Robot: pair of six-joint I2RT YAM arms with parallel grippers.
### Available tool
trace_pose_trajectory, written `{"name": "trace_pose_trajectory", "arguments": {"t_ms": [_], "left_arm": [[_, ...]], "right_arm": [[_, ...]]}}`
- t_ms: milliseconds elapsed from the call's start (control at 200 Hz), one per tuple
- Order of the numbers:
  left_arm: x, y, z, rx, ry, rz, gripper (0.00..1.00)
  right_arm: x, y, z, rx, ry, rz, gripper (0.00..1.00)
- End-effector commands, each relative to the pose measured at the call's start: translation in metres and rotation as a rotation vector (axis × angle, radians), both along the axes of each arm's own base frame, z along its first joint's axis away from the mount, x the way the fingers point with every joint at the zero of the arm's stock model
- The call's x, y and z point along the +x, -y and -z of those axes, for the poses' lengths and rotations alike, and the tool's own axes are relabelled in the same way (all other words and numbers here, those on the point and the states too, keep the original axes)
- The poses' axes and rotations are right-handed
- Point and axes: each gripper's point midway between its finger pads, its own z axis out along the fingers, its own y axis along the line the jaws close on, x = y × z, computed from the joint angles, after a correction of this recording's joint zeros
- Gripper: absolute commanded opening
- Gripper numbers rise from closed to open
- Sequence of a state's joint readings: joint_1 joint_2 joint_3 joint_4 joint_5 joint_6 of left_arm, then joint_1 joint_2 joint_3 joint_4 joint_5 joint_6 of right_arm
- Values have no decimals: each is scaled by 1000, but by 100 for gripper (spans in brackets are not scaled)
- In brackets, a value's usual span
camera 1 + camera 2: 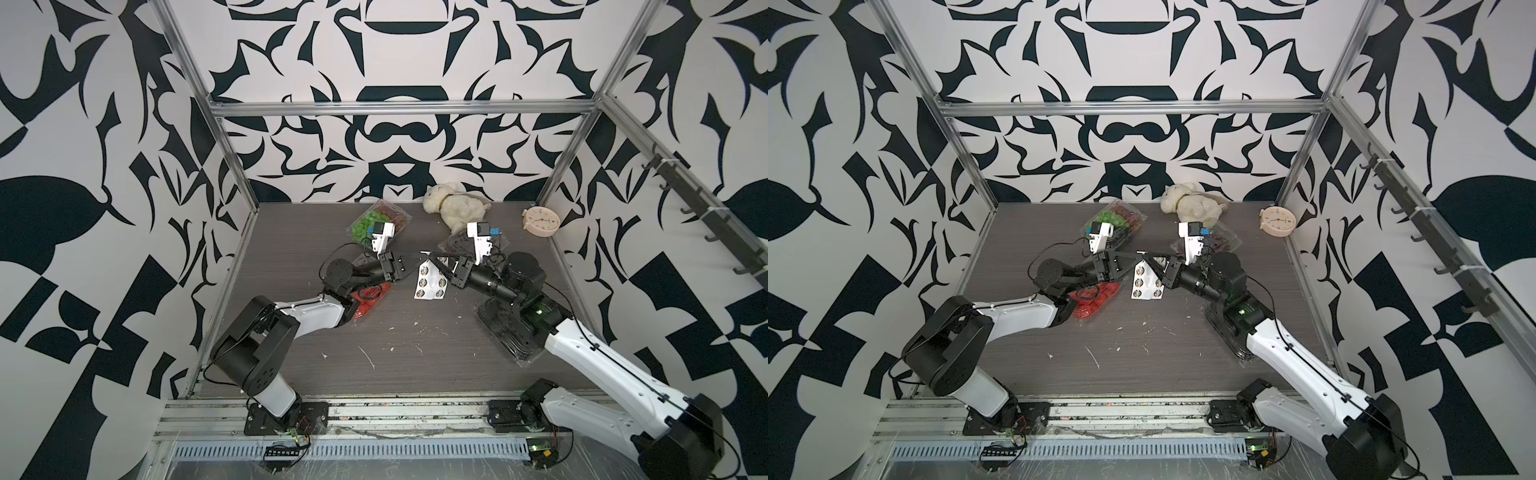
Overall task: Label fruit boxes
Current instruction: Tear off the label from the label sticker.
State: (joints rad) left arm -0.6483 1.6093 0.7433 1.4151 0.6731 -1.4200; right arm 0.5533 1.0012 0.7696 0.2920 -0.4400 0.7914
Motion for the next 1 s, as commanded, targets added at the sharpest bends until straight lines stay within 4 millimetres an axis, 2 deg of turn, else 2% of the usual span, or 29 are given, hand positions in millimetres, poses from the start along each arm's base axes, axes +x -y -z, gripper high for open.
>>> {"name": "trace_pose_trajectory", "arguments": {"t_ms": [0, 515, 760, 995], "left_arm": [[-9, -3, -14, -26, 56, 9, 0], [-8, -3, -13, -24, 54, 9, 0], [-11, -5, -17, -32, 63, 6, 0], [-10, -3, -15, -29, 58, 9, 0]], "right_arm": [[-3, -2, -31, 54, 78, -16, 18], [-5, -4, -30, 67, 77, -33, 18], [-1, 7, -22, 37, 72, 37, 31], [-4, 0, -25, 48, 70, -9, 28]]}}
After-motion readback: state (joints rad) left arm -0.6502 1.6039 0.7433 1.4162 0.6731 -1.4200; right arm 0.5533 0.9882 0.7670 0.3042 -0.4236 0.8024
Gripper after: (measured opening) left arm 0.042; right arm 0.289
